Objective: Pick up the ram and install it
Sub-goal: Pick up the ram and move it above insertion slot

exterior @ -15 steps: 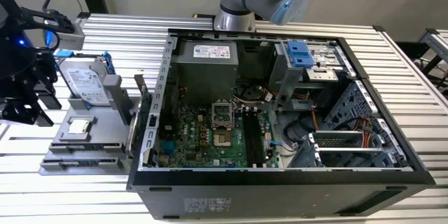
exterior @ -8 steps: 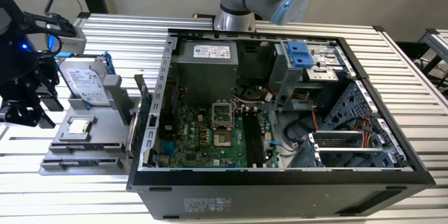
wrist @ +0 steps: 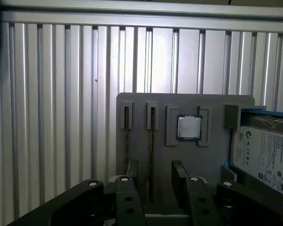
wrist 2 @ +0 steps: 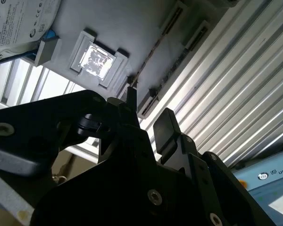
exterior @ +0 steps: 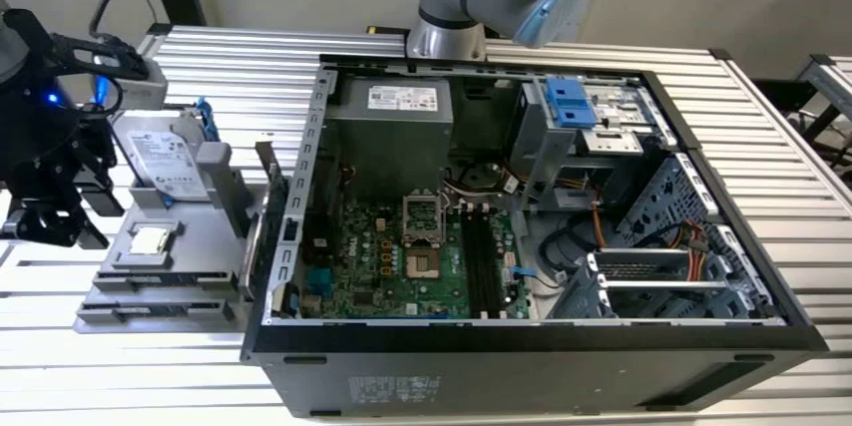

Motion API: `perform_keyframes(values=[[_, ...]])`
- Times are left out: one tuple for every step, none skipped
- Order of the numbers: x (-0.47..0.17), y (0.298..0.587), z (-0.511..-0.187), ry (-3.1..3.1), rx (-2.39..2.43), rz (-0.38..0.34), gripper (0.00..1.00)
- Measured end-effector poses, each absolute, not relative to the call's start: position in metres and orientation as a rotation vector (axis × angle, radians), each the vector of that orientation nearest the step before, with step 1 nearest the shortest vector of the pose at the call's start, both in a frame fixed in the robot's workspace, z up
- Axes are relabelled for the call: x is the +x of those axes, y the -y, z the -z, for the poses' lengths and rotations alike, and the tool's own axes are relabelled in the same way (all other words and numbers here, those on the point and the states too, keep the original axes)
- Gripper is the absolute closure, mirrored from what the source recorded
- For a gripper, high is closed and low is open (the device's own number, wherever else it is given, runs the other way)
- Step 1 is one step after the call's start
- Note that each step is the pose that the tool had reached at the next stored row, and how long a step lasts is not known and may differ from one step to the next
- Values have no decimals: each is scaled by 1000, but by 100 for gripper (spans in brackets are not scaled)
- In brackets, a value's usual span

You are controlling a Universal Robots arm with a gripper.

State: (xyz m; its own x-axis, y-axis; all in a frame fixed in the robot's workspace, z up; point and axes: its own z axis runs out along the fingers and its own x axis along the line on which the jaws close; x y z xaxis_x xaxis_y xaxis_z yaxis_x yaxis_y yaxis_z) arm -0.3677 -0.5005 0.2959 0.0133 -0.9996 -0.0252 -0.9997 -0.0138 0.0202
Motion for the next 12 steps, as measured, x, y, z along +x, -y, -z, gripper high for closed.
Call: perform_keyframes(values=[[-368,501,-295,-2204,-2234,-50,0],[-368,502,-294,-2204,-2234,-50,0],[-368,503,-293,-2204,-2234,-50,0],[-368,504,-292,-2204,-2234,-50,0],[-368,505,-291,-2204,-2234,-50,0],[-368,506,-290,-2203,-2234,-50,0],[-368,506,-290,-2204,-2234,-50,0],[-368,507,-289,-2204,-2234,-50,0],[-368,508,-288,-2204,-2234,-50,0],[-368,509,-287,-2204,-2234,-50,0],[-368,510,-286,-2204,-2234,-50,0],[-368,511,-285,-2204,-2234,-50,0]])
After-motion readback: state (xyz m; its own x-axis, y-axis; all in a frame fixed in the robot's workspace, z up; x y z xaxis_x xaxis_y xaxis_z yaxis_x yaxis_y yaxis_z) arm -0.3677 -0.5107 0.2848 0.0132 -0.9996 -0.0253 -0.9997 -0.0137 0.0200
